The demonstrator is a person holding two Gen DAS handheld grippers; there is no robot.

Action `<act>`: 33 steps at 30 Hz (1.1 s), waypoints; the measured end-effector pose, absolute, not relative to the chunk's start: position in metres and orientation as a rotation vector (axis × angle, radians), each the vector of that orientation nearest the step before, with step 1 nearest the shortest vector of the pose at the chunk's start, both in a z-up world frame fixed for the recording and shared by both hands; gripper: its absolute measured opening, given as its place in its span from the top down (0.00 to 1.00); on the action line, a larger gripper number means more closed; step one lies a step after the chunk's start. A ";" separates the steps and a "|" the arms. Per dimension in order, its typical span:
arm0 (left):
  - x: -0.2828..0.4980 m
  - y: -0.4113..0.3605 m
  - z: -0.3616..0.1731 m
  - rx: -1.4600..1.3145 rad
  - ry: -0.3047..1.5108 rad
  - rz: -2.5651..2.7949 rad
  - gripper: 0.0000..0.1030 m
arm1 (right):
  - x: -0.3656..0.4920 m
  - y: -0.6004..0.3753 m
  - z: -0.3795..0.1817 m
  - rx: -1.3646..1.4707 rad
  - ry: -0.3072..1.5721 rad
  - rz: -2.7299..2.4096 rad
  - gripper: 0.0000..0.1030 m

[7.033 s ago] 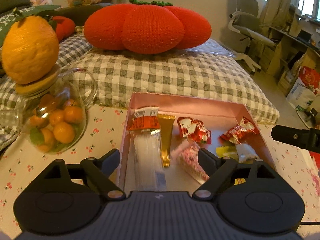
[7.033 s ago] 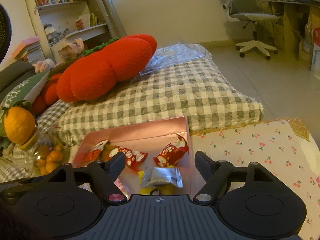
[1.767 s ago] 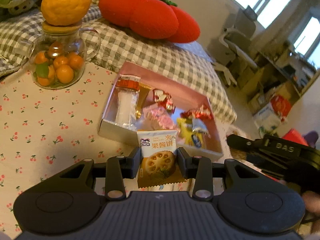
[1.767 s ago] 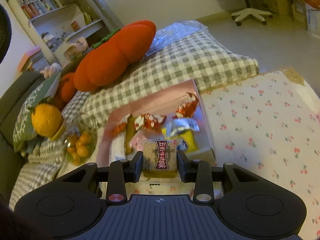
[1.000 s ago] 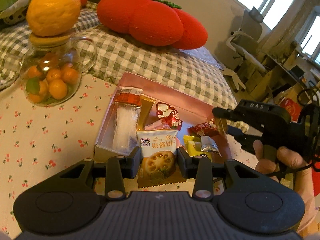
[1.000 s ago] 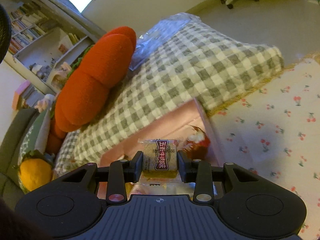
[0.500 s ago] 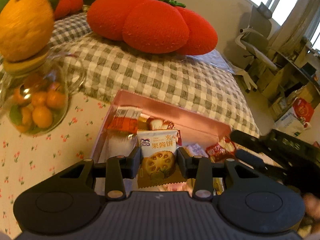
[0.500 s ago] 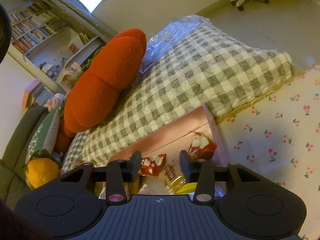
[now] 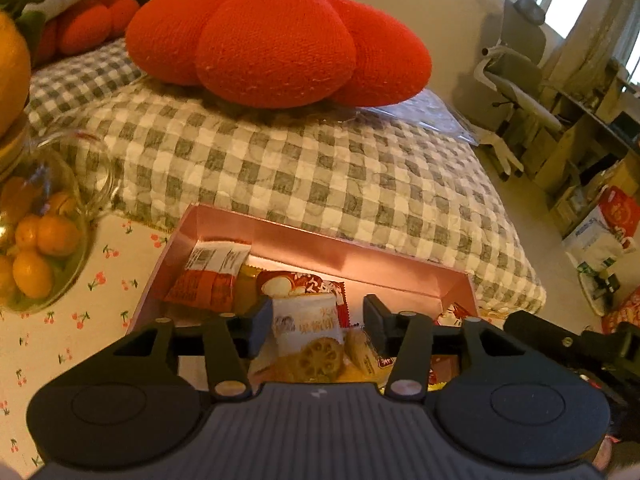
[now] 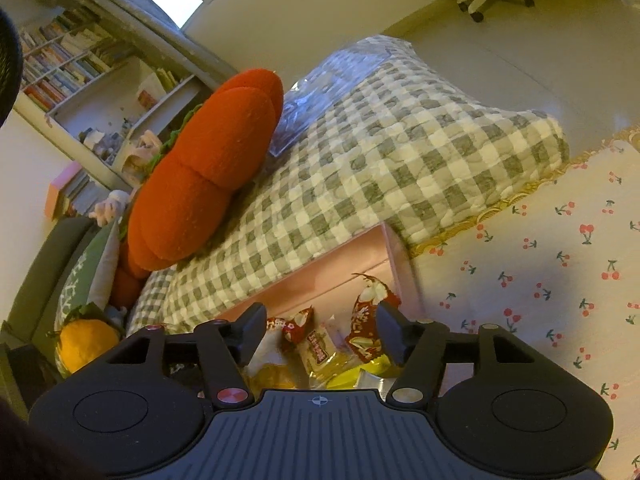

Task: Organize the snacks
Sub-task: 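Carry both snacks into the silver box and open both grippers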

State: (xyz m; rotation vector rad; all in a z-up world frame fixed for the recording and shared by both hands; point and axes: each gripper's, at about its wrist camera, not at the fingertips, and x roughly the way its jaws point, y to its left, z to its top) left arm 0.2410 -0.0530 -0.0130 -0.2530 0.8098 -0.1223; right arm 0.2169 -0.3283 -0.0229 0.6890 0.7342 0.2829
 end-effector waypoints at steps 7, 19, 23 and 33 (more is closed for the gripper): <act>0.236 -0.056 -0.014 -0.213 0.818 -0.113 0.43 | 0.215 -0.329 -0.022 0.686 0.744 0.286 0.35; 0.210 -0.052 -0.003 -0.196 0.827 -0.113 0.32 | 0.204 -0.328 -0.012 0.643 0.741 0.266 0.34; 0.195 -0.048 0.004 -0.189 0.830 -0.112 0.30 | 0.198 -0.327 -0.009 0.626 0.745 0.270 0.34; 0.159 -0.033 0.013 -0.167 0.829 -0.097 0.20 | 0.165 -0.320 0.004 0.600 0.753 0.264 0.24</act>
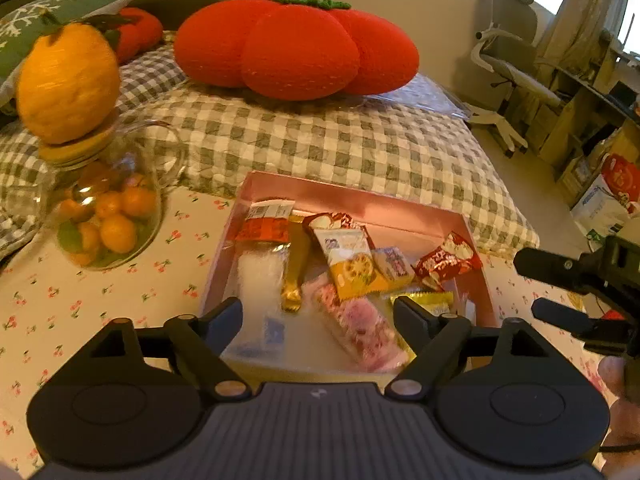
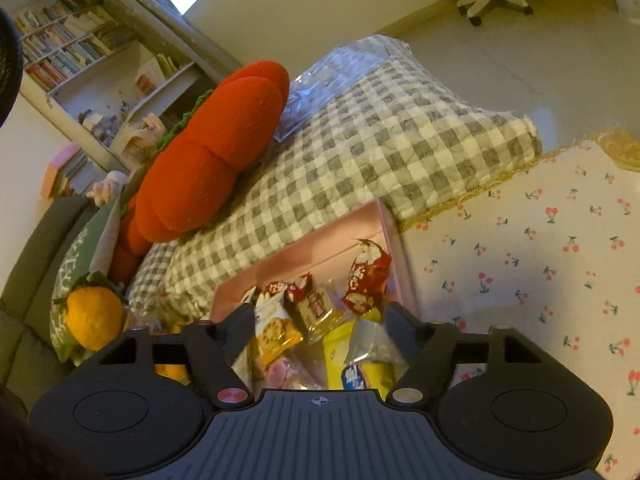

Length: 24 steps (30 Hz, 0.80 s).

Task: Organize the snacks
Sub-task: 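Carry both snacks into the silver box and open both grippers, then move both tools back over the remaining two packets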

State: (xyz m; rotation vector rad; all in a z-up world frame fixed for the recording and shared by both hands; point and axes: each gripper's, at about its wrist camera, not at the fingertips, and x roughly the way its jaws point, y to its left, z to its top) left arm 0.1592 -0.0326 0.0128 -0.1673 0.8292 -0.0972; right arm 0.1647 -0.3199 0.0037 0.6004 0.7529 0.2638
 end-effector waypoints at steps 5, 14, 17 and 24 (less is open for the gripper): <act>0.141 -0.027 0.014 -0.148 0.830 -0.107 0.16 | 0.145 -0.307 0.013 0.546 0.758 0.279 0.20; 0.110 -0.014 0.013 -0.112 0.844 -0.123 0.09 | 0.104 -0.292 0.025 0.459 0.772 0.263 0.18; 0.101 -0.009 0.011 -0.117 0.852 -0.124 0.07 | 0.091 -0.288 0.031 0.413 0.773 0.262 0.17; 0.082 0.005 0.001 -0.127 0.859 -0.121 0.05 | 0.063 -0.287 0.023 0.392 0.776 0.264 0.13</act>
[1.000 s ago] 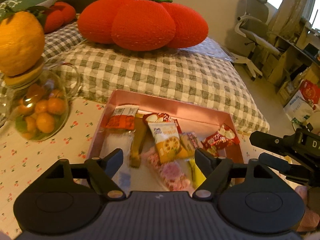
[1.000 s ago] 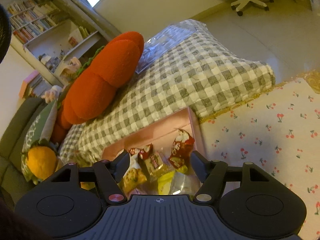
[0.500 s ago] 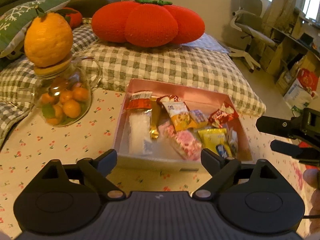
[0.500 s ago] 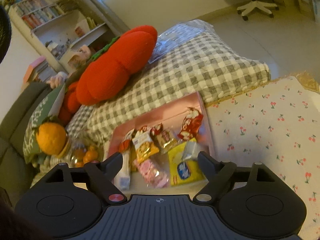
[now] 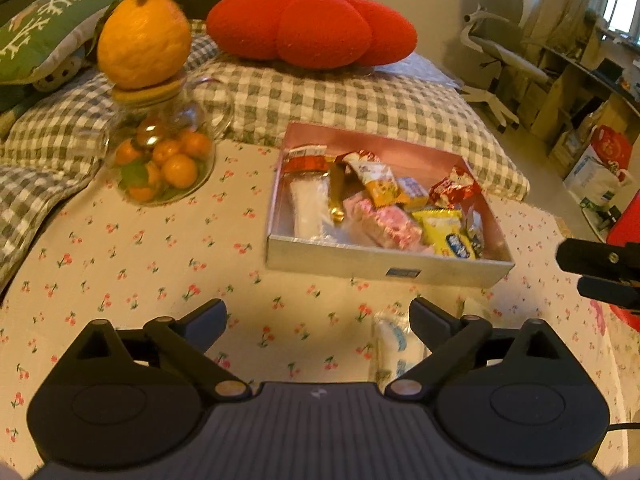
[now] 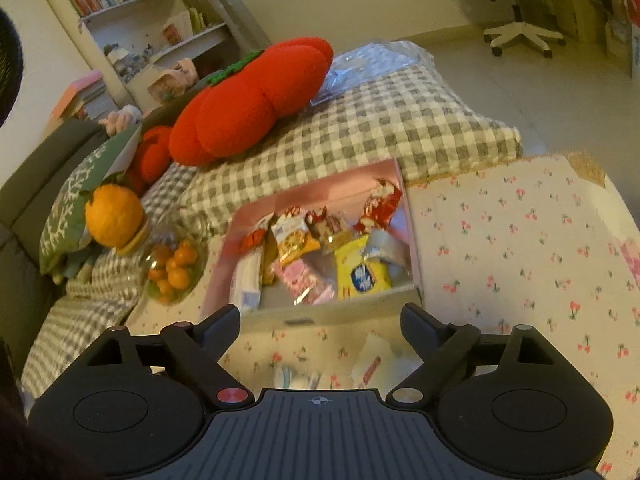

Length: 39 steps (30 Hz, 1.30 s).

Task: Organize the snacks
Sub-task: 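Move both tools back over the remaining two packets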

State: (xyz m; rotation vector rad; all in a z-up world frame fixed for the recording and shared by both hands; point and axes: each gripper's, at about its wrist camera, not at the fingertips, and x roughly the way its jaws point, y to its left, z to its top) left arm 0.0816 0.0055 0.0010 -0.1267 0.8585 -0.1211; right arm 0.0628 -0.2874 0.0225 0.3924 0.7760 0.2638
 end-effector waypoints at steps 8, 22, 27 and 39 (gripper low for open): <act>0.069 0.010 -0.013 -0.058 0.869 -0.158 0.03 | 0.044 -0.297 -0.004 0.295 0.793 0.252 0.13; 0.056 -0.011 -0.034 0.038 0.884 -0.221 0.03 | 0.041 -0.303 -0.034 0.177 0.828 0.211 0.12; 0.053 -0.032 -0.041 0.071 0.891 -0.270 0.04 | 0.042 -0.300 -0.043 0.141 0.857 0.193 0.12; 0.051 -0.062 -0.057 0.112 0.934 -0.336 0.23 | 0.051 -0.306 -0.056 0.171 0.894 0.128 0.12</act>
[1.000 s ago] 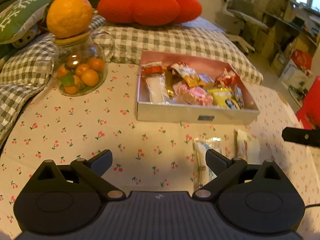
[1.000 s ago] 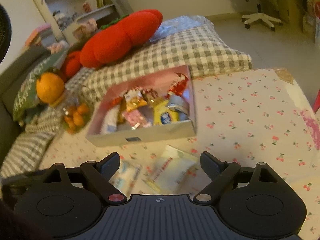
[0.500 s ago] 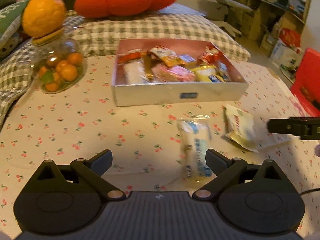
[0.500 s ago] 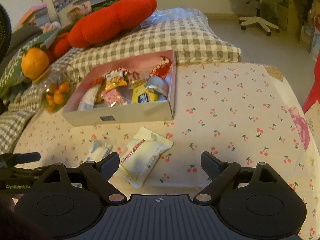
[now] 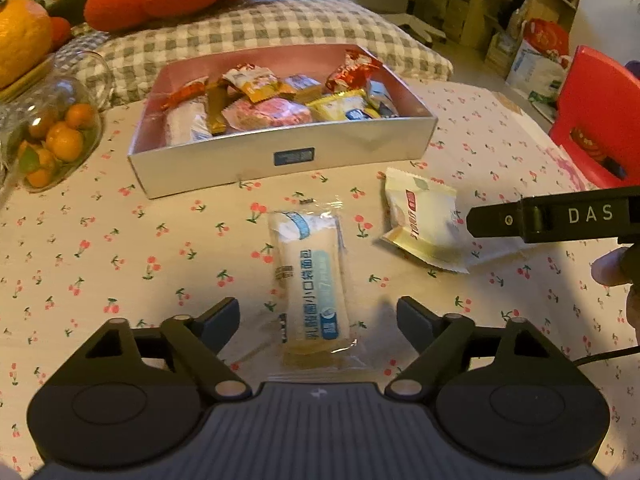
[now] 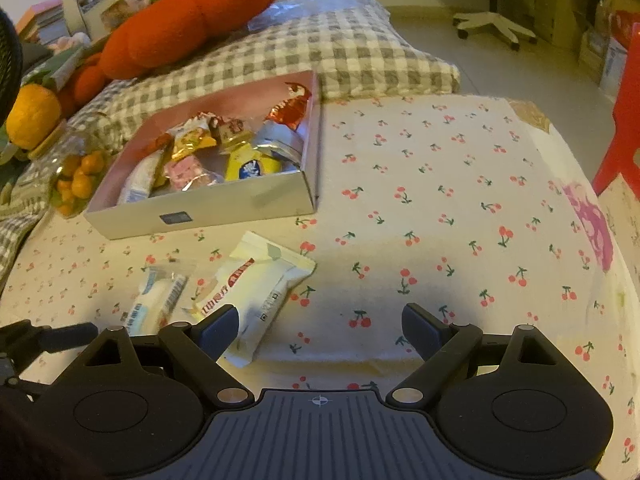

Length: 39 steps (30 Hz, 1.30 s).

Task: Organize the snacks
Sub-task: 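Grasp the white-blue bread packet with the left gripper while the right grasps the white-red packet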

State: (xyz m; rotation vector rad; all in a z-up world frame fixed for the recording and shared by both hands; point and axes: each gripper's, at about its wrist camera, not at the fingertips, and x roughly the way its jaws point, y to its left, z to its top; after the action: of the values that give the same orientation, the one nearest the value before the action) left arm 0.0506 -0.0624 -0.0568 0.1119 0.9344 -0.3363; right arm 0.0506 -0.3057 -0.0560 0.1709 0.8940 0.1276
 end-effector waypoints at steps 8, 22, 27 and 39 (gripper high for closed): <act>0.057 -0.062 -0.062 0.088 0.947 -0.325 0.41 | 0.052 -0.302 -0.058 0.172 0.901 0.133 0.12; 0.060 -0.040 -0.057 0.045 0.953 -0.287 0.71 | 0.062 -0.288 -0.056 0.240 0.925 0.161 0.12; 0.061 -0.030 -0.055 0.052 0.953 -0.264 0.72 | 0.070 -0.274 -0.061 0.277 0.955 0.160 0.12; 0.064 -0.016 -0.053 0.030 0.968 -0.246 0.73 | 0.082 -0.247 -0.070 0.238 0.953 0.070 0.18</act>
State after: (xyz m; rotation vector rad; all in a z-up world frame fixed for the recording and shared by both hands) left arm 0.0635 -0.0159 -0.0532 0.0296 0.9679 -0.2464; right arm 0.0822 -0.2466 -0.0697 0.2383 0.9530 0.0697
